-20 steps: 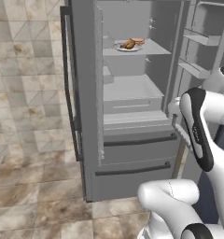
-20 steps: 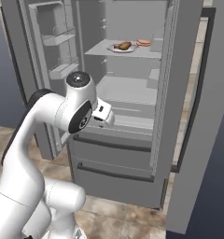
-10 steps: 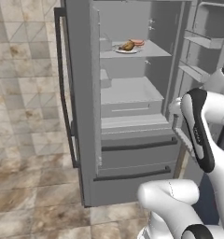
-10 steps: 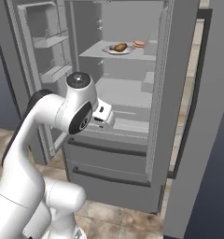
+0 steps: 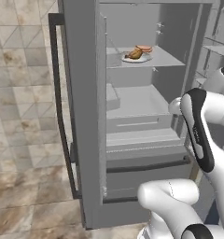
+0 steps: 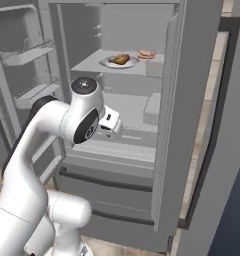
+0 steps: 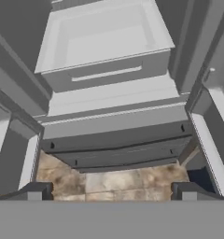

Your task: Retrieve the chicken drumstick from the fridge and place it on the saucepan with marinade on the stove.

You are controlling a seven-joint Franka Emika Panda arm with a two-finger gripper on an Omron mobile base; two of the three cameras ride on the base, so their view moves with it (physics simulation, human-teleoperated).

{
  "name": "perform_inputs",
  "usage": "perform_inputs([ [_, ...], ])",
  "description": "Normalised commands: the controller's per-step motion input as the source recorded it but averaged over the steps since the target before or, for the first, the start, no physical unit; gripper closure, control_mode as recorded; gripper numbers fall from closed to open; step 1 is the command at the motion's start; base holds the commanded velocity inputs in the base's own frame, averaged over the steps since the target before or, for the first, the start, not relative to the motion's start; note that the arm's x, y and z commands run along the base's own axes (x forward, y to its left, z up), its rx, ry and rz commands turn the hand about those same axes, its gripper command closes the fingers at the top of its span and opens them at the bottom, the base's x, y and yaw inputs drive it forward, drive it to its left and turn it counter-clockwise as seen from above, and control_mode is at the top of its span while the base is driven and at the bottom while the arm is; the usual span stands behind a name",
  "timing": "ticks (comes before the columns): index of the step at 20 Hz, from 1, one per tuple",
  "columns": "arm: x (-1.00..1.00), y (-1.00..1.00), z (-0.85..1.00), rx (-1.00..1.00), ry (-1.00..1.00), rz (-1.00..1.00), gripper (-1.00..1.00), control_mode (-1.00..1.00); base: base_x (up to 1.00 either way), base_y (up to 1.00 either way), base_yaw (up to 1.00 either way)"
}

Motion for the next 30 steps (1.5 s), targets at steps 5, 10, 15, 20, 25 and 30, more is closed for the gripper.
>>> perform_inputs([
  [5, 0.0, 0.0, 0.0, 0.0, 0.0, 0.0, -1.0, 1.0, 0.77, 0.0, 0.0],
  [10, 0.0, 0.0, 0.0, 0.0, 0.0, 0.0, -1.0, 1.0, 0.74, 0.0, 0.0],
  [15, 0.0, 0.0, 0.0, 0.0, 0.0, 0.0, -1.0, 1.0, 0.73, 0.0, 0.0],
  [20, 0.0, 0.0, 0.0, 0.0, 0.0, 0.0, -1.0, 1.0, 0.28, 0.0, 0.02],
  [25, 0.0, 0.0, 0.0, 0.0, 0.0, 0.0, -1.0, 1.0, 0.0, 0.0, 0.03],
  [30, 0.11, 0.01, 0.0, 0.0, 0.0, 0.0, -1.0, -1.0, 0.04, 0.01, 0.0],
])
